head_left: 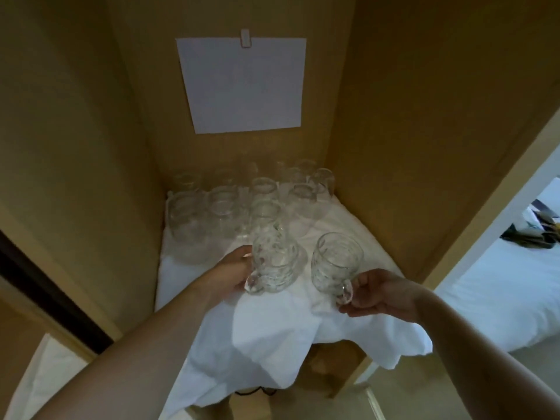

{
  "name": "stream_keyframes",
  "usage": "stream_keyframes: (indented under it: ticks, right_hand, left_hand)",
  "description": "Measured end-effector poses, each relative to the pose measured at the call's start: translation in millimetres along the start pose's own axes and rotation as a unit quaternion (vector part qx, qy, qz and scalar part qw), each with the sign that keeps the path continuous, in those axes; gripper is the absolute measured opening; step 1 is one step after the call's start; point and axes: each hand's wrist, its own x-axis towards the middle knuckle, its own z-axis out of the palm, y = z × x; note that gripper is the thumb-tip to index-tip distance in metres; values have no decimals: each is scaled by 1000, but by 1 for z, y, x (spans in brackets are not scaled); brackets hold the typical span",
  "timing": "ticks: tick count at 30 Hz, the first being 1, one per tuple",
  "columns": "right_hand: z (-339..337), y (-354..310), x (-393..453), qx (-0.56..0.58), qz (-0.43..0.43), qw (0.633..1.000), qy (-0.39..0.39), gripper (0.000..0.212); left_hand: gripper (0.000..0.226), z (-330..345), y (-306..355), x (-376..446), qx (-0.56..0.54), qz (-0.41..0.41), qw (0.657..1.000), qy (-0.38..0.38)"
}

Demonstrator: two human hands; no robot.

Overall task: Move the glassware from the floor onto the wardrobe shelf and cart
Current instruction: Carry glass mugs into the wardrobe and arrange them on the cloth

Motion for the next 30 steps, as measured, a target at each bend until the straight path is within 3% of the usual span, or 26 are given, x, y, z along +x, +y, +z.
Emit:
stream_keyframes:
  ticks: [4, 6, 8, 12, 16, 19, 22, 25, 28, 30]
  right_hand:
    - [-12, -4, 18, -109, -3, 987, 117, 69]
    - [-11, -8, 29, -48, 2, 995, 82, 76]
    - [-3, -10, 37, -44, -63, 997, 23, 81]
    - [7, -5, 39, -72, -164, 980, 86, 85]
    - [-4, -9, 38, -1, -174, 977, 126, 81]
    - [-19, -24, 45, 15, -190, 962, 193, 96]
    - [-36, -52, 56, -158, -203, 920, 296, 104]
    - [-37, -81, 63, -342, -205, 861, 316, 107]
    - [-32, -95, 76, -465, -226, 798, 309, 87]
    - [-31, -100, 87, -478, -236, 787, 309, 77]
  left_hand:
    - [80, 15, 16, -6, 54, 47, 992, -106]
    - [78, 28, 23, -10, 85, 68, 989, -100]
    - [76, 41, 24, -12, 61, 74, 991, -90]
    - [69, 57, 19, -9, 36, 63, 996, -58]
    - [71, 56, 9, -6, -14, 46, 998, -46]
    - [77, 57, 4, -4, -41, 45, 997, -51]
    - [77, 59, 1, -4, -48, 47, 997, -41]
    - [79, 58, -2, -2, -38, 51, 997, -39]
    - [77, 53, -5, 1, -28, 45, 998, -39]
    - [76, 52, -6, 2, -4, 46, 999, -25]
